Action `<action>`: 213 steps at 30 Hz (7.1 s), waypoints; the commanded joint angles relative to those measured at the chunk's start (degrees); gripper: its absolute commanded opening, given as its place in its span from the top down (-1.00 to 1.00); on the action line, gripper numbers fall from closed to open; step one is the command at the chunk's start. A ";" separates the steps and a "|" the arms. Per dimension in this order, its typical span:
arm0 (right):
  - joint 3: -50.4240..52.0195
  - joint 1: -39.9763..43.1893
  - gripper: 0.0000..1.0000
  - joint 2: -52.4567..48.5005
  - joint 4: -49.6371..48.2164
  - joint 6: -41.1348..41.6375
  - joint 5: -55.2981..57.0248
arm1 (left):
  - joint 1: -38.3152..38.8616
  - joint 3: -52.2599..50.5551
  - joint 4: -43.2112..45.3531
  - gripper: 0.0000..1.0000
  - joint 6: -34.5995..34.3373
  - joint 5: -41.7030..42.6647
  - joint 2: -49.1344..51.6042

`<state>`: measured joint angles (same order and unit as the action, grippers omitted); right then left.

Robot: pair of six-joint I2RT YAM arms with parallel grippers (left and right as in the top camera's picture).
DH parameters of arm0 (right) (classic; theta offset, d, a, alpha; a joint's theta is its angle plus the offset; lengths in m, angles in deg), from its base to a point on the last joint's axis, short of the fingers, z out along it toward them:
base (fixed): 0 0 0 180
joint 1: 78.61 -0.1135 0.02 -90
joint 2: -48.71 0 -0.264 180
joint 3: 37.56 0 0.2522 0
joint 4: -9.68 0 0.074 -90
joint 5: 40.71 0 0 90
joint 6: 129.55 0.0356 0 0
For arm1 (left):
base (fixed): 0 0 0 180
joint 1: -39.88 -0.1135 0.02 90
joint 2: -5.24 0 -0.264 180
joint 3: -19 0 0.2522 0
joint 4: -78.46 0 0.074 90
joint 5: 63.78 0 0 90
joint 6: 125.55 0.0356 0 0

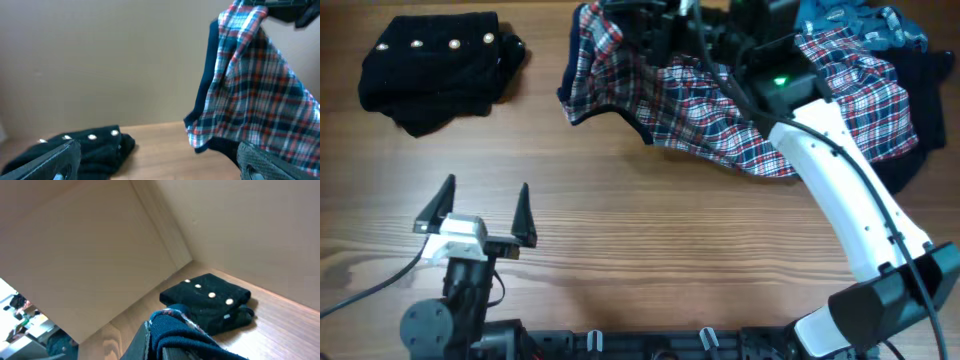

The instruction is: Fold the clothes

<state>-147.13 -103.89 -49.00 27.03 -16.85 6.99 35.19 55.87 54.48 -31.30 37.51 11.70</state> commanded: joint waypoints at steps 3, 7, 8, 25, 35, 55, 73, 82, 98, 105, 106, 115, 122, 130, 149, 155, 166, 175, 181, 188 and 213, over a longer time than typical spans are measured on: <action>-1.81 -7.39 0.92 -1.27 -5.07 -1.70 8.35 | -0.48 4.55 -1.44 -1.00 1.73 -3.93 3.41; -1.81 -10.71 0.92 -2.08 -7.08 -1.75 12.98 | -0.48 4.55 -1.40 -1.00 1.75 -3.96 4.09; -1.81 -11.39 0.91 -2.47 -7.74 -1.70 13.44 | -0.48 4.55 -1.38 -0.99 1.75 -4.07 4.07; -1.81 -15.26 0.15 -11.58 -16.04 1.07 16.17 | -0.48 5.01 -1.46 -0.99 1.73 -6.49 4.07; -1.81 -11.65 -0.99 -11.04 -15.54 -1.68 15.15 | -0.48 5.01 -2.64 -0.99 1.75 -6.49 4.11; -1.99 -8.50 -0.99 -10.40 13.75 -6.64 9.20 | -0.46 5.01 -3.15 -1.00 1.73 -3.52 4.13; -10.03 -12.24 -0.99 -10.38 31.54 -26.93 28.20 | -0.48 5.01 -0.94 -1.00 -1.11 10.75 4.11; -11.23 -11.78 -0.99 -10.51 24.06 -29.88 52.19 | -0.46 4.98 -5.11 -0.99 -11.26 -1.88 6.14; -11.23 -0.76 -1.00 -9.75 36.61 -17.86 37.16 | -0.46 5.05 8.57 -0.99 -24.06 6.51 51.32; -11.23 8.83 -1.00 -9.64 37.92 -16.48 27.50 | -0.46 5.05 26.18 -0.99 -28.55 13.81 65.02; -11.23 9.20 -0.99 -9.64 38.10 -16.50 27.39 | -0.46 5.05 27.74 -1.00 -29.75 12.76 66.03; -11.23 9.99 -0.99 -9.64 40.41 -16.74 27.87 | 1.29 8.81 31.76 -0.83 -28.48 11.28 76.28; -11.23 9.99 -1.00 -9.64 41.44 -16.74 29.00 | 5.11 27.36 9.46 -0.89 -19.52 4.48 82.90; -11.23 12.20 -0.99 -9.64 42.12 -16.24 32.63 | 8.22 46.73 -19.19 -0.82 -21.33 -10.32 83.23; -11.21 22.77 -1.00 -9.64 42.56 -14.80 27.78 | 11.65 46.82 -24.20 -0.60 -33.68 -14.86 94.97; -11.21 22.77 -0.99 -9.64 42.58 -14.78 27.78 | 11.65 46.82 -22.23 -0.44 -33.64 -15.93 97.50; -11.21 22.77 -1.00 -9.64 42.75 -14.82 27.58 | 11.67 46.82 -19.96 0.26 -33.40 -15.93 99.67; -11.21 22.80 -0.99 -9.64 43.43 -15.21 27.63 | 11.65 46.82 -21.62 0.92 -33.51 -16.94 99.62; -11.21 22.80 -0.99 -9.66 43.43 -15.21 27.61 | 10.75 47.54 -30.40 0.92 -33.51 -16.72 98.16; -11.21 22.77 -0.99 -9.66 43.41 -15.15 27.61 | 5.09 48.59 -38.97 0.92 -33.48 -16.26 89.88; -11.10 22.62 -0.99 -9.66 47.76 -18.21 27.15 | -9.40 48.04 -53.16 0.92 -31.78 -21.18 80.74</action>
<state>-156.90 -80.92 -60.59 73.87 -32.74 35.14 27.91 103.65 1.23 -63.85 19.72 90.19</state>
